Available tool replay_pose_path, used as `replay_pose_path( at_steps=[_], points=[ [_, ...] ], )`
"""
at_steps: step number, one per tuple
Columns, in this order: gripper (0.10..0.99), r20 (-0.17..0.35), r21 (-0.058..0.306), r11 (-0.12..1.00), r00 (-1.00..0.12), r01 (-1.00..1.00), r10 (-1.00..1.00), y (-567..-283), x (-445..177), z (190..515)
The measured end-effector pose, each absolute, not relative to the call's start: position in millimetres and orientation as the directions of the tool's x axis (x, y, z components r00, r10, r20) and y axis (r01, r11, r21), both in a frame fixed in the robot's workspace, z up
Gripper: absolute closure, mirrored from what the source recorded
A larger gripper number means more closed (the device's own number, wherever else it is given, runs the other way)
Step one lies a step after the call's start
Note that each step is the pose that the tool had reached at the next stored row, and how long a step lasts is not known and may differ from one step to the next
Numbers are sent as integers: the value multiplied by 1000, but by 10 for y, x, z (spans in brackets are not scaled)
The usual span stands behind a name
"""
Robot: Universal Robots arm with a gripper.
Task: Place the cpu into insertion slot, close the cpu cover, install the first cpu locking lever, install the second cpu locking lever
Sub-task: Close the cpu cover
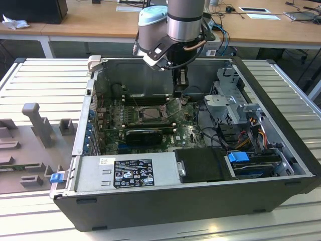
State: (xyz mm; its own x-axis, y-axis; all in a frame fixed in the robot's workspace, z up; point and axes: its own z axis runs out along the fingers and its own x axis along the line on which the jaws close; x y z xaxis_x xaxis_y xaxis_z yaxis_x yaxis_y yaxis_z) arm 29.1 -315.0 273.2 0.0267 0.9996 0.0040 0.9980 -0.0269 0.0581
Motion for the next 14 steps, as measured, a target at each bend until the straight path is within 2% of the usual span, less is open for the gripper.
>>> replay_pose_path(
  at_steps=[14],
  points=[
    [980, 4, 58, -27, 27, 998, 1000, -3150, 337, 2732]
  ],
)
